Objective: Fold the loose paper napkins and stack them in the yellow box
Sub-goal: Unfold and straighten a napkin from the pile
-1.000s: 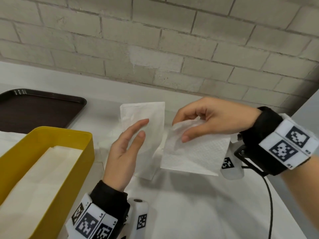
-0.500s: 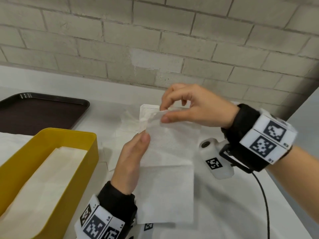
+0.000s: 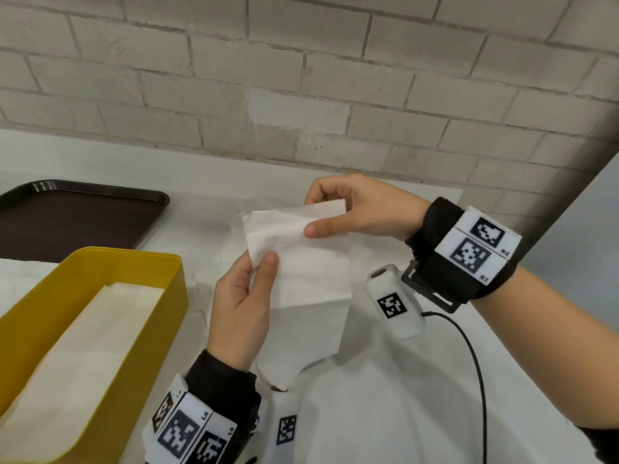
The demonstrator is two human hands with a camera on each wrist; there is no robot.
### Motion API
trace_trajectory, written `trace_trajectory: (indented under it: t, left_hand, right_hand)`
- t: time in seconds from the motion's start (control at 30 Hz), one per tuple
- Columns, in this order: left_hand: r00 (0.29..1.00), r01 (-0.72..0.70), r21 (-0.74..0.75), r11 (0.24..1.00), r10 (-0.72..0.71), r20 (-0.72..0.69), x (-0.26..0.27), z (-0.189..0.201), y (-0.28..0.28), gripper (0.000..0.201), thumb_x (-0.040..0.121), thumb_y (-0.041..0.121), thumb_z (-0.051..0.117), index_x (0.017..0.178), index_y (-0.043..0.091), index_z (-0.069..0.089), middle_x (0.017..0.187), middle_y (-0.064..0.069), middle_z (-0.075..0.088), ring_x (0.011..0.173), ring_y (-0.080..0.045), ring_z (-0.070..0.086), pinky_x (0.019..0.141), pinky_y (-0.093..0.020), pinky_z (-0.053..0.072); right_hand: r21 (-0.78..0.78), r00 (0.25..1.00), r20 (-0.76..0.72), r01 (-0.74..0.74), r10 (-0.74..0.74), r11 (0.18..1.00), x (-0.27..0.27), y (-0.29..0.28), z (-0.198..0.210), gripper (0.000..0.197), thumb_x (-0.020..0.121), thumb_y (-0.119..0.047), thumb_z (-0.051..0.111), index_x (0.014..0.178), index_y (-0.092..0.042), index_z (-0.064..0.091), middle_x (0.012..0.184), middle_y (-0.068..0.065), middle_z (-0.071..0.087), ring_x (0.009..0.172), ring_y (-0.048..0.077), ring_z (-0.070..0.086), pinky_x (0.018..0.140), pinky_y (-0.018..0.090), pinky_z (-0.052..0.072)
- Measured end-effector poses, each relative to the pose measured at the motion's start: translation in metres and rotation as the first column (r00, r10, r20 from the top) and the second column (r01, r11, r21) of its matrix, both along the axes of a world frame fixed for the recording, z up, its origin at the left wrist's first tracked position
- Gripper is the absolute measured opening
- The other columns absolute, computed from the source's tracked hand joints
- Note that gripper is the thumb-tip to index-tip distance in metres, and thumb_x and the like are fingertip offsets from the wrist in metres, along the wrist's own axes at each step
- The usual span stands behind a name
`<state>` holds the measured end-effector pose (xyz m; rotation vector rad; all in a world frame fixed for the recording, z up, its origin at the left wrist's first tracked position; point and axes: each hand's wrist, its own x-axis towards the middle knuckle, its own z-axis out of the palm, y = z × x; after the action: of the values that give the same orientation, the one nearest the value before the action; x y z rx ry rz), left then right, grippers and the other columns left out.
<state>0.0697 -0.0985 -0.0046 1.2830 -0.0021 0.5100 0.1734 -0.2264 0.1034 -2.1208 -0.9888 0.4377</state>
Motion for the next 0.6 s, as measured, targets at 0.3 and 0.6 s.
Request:
trace_trajectory:
  t: [0.3,0.6]
  left_hand:
    - [0.994,-0.091,0.036,0.995,0.089,0.066,0.01,-0.005,0.0,0.051,0.088,0.014,0.055,0.132,0.032,0.039,0.125,0.002,0.06,0.113,-0.015,0.06,0.089,-0.03,0.053]
    - [0.998,-0.059,0.142,0.988,0.064,-0.029,0.013,-0.017,0.006,0.04,0.086,0.003,0.06,0.098,0.04,0.07,0.11,0.017,0.068,0.106,-0.005,0.062,0.084,-0.021,0.053]
  right_hand:
    - [0.26,0.905,-0.391,0.284,-0.168,0.923,0.0,0.002,-0.044,0.057,0.079,0.001,0.066,0.119,-0.02,0.031,0.118,0.007,0.053,0.101,0.022,0.058,0.086,0.037,0.052]
    - [0.157,0.916,-0.398,0.131,-0.059,0.979,-0.009,-0.006,-0.085,0.029,0.094,-0.004,0.047,0.122,-0.012,0.05,0.116,0.008,0.062,0.099,0.018,0.062,0.09,0.033,0.051]
